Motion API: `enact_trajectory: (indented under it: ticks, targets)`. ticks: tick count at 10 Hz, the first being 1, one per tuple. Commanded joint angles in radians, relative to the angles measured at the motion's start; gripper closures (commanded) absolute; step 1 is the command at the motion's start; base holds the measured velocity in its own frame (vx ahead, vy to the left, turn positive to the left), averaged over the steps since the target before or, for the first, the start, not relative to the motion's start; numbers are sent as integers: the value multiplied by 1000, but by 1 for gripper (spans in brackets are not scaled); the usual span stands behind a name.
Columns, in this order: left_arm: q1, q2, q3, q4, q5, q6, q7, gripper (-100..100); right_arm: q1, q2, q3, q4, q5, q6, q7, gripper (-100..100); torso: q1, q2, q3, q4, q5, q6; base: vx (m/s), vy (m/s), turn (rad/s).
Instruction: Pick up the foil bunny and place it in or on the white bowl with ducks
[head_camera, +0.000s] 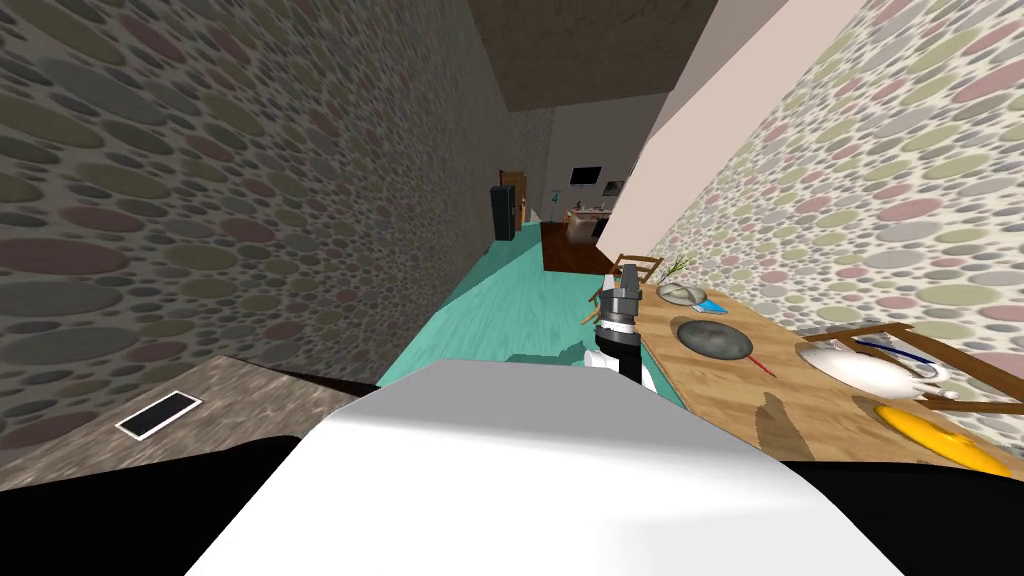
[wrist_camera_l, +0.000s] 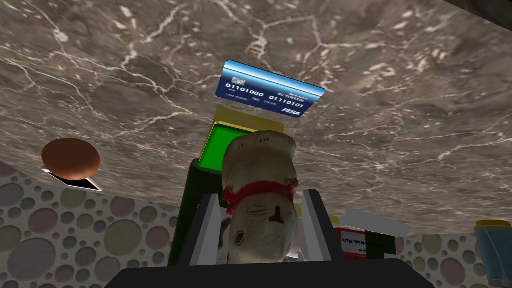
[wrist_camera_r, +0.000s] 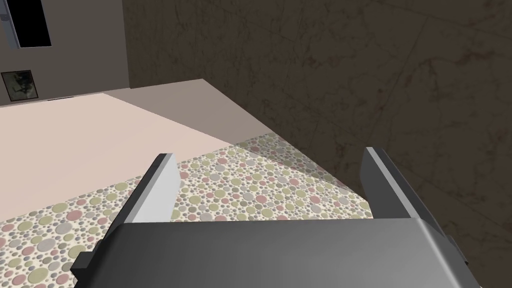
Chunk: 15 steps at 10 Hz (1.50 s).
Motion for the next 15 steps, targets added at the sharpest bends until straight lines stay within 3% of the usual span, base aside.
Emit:
enact_trajectory:
  ticks: [1,5,11,12,13,15]
  targets:
    - [20,17,-8,-2,34,-12,-15,100,0,0,0,0,0,0,0,0,0,0,0,0,0,0,97,-170,-123]
    - [99,83,-38,-60,97,-64,-25,100,0,0,0,0,0,0,0,0,4,-5,-3,-2,0,1,130,-85,-93]
    - [200,167,-85,-174,126,-166,17,100,0,-1,-1,0,0,0,0,0,18,-7,-4,-2,4,2,176,74,-75]
    - [194,161,-77,-169,128,-154,4,100,0,0,0,0,0,0,0,0,17,-5,-3,-1,4,1,62,38,-24]
    - [196,163,-76,-172,129,-158,5,-100,0,0,0,0,0,0,0,0,14,0,0,0,3,0,14,9,-7]
    - [195,163,-76,-172,129,-158,5,-100,0,0,0,0,0,0,0,0,10,6,3,1,2,-1,4,2,-1]
